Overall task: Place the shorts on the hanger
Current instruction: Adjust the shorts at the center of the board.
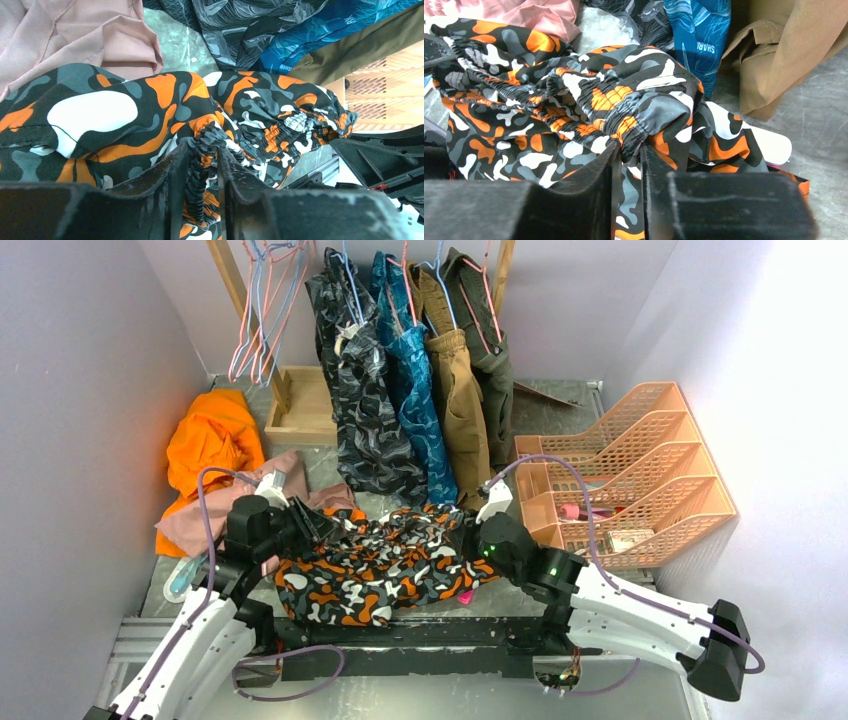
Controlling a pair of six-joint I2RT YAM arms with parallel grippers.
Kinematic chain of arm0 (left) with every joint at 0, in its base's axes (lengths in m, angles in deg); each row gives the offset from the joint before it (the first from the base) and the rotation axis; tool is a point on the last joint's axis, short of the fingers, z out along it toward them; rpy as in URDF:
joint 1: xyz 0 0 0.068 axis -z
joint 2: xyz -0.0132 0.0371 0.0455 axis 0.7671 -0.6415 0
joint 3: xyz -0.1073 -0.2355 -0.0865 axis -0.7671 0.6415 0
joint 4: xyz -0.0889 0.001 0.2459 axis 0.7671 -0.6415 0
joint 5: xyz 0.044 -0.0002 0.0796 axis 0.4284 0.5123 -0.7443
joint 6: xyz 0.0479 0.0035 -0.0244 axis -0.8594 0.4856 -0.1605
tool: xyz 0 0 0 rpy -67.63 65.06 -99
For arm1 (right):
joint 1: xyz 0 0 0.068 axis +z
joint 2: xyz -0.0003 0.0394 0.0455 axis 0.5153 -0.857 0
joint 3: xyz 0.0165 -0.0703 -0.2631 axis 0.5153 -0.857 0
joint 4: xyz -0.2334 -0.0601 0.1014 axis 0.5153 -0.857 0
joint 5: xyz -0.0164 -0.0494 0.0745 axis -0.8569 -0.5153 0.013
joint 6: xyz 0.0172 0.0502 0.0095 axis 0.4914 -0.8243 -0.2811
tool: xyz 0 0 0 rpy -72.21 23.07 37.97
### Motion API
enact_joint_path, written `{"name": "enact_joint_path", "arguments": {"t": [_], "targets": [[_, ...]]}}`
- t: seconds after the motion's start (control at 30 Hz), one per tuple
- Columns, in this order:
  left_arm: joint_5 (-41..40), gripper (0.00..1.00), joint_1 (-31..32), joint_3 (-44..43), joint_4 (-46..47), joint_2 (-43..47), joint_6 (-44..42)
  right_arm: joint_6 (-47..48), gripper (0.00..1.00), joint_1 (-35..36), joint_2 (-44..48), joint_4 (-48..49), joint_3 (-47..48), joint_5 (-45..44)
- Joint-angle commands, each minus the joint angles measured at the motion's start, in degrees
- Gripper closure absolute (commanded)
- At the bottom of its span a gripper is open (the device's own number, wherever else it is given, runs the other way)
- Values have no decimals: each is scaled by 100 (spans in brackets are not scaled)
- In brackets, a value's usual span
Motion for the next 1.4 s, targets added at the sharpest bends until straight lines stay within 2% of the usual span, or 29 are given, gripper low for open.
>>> {"name": "enact_joint_path", "arguments": {"t": [0.0, 0.37, 0.47, 0.67, 0.9, 1.13, 1.3, 1.37], "targets": [[182, 62, 25, -14, 174, 33, 30, 64, 73, -15, 167, 134, 11, 83], [-135, 18, 54, -330, -265, 419, 77, 461, 45, -20, 222, -256, 467, 187], [-302, 17, 54, -627, -545, 474, 22, 706, 38, -21, 181, -482, 753, 264], [-640, 16, 54, -1388, -1182, 400, -276, 1001, 32, 0, -371, -1326, 1470, -37], [-1157, 19, 54, -2308, -1573, 216, -1259, 997, 27, 83, -1087, -1816, 1719, -324], [-1796, 21, 54, -1919, -1063, 720, -1902, 294, 35, 86, -1804, -2456, 2136, -1007], [-1934, 21, 41, -1472, -553, 1398, -1925, 772, 35, 101, -1455, -1892, 2749, -273], [-2050, 21, 36, -1516, -661, 1466, -1905, 1046, 35, 100, -1366, -1486, 3012, 80]]}}
